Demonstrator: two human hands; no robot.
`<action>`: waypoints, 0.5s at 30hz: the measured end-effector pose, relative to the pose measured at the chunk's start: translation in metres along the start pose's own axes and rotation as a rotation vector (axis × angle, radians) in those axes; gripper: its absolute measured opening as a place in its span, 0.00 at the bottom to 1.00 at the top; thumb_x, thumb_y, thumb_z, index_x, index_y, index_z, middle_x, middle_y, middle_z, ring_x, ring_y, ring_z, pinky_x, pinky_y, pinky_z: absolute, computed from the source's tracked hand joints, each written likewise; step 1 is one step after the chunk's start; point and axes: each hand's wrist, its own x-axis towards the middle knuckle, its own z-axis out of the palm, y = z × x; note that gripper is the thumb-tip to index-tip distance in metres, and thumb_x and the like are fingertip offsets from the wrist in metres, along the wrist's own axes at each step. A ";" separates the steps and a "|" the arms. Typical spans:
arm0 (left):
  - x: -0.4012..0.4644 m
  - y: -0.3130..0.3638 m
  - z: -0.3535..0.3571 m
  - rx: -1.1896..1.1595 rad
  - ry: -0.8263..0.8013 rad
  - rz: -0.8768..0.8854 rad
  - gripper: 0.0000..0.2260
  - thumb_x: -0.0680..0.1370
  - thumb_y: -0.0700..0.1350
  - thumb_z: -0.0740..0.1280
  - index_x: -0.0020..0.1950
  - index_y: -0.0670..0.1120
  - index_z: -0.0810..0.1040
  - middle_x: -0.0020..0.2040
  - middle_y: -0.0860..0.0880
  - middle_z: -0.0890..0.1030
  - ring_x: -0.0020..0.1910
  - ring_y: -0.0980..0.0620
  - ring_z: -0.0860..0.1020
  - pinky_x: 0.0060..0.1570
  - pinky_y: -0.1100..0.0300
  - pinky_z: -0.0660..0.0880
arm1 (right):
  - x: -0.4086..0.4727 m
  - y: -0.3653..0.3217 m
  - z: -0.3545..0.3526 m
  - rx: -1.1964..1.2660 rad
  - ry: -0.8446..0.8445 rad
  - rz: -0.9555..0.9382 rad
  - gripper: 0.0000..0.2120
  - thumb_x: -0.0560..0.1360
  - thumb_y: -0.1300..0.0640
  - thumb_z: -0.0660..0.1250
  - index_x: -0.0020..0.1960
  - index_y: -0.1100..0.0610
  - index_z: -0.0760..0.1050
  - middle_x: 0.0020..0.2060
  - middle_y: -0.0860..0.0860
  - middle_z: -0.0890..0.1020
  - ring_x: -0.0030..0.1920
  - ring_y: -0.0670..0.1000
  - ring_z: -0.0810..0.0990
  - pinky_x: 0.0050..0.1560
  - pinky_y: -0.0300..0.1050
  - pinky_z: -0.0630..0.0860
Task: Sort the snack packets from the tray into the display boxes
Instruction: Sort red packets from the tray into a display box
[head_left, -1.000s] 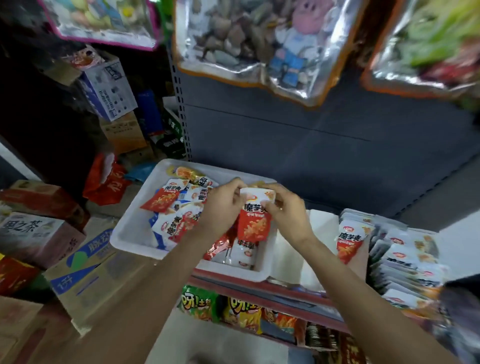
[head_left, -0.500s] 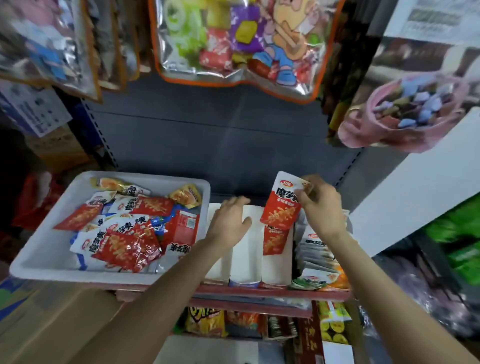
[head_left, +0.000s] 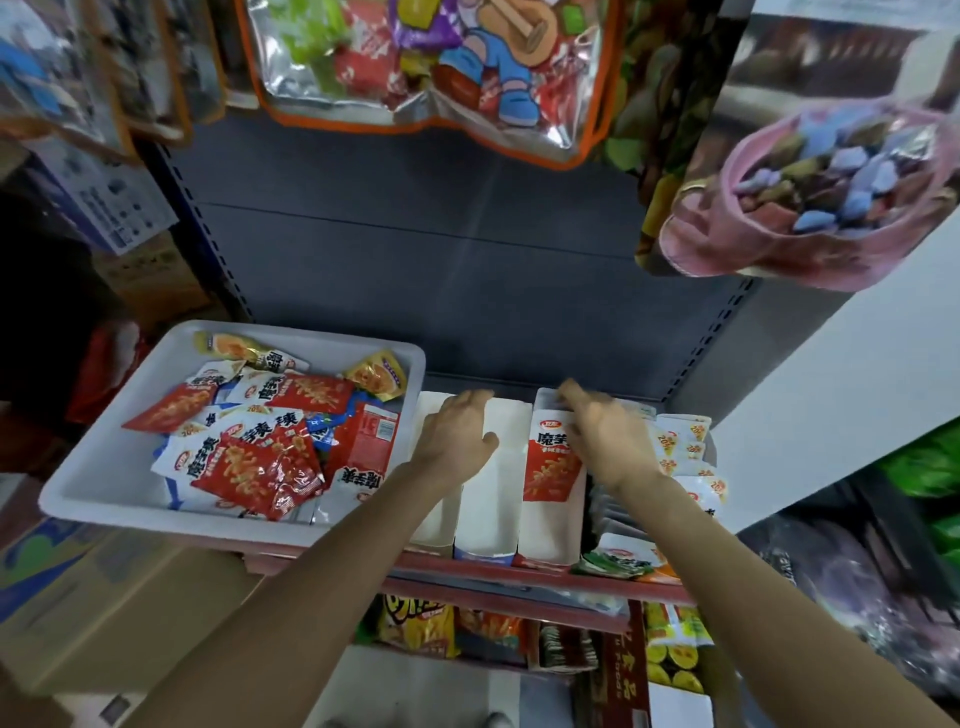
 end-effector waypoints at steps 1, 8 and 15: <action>0.000 0.000 0.000 -0.001 0.004 0.002 0.25 0.79 0.46 0.62 0.75 0.48 0.59 0.75 0.47 0.62 0.72 0.46 0.63 0.69 0.53 0.64 | 0.001 0.000 0.002 -0.056 -0.015 -0.009 0.14 0.77 0.61 0.59 0.62 0.54 0.67 0.57 0.55 0.77 0.55 0.58 0.77 0.45 0.47 0.72; -0.002 -0.007 -0.001 -0.053 0.016 0.044 0.22 0.79 0.45 0.63 0.72 0.49 0.64 0.73 0.49 0.66 0.70 0.48 0.67 0.67 0.55 0.66 | -0.001 -0.003 0.007 -0.218 -0.039 -0.036 0.18 0.77 0.62 0.60 0.67 0.54 0.68 0.61 0.54 0.74 0.61 0.56 0.72 0.53 0.48 0.73; -0.015 -0.042 -0.024 -0.180 0.183 0.089 0.17 0.78 0.43 0.64 0.66 0.47 0.71 0.65 0.48 0.75 0.63 0.49 0.73 0.60 0.59 0.70 | 0.005 -0.048 0.002 0.149 0.017 -0.112 0.13 0.77 0.58 0.62 0.61 0.55 0.73 0.56 0.53 0.74 0.56 0.54 0.75 0.50 0.47 0.74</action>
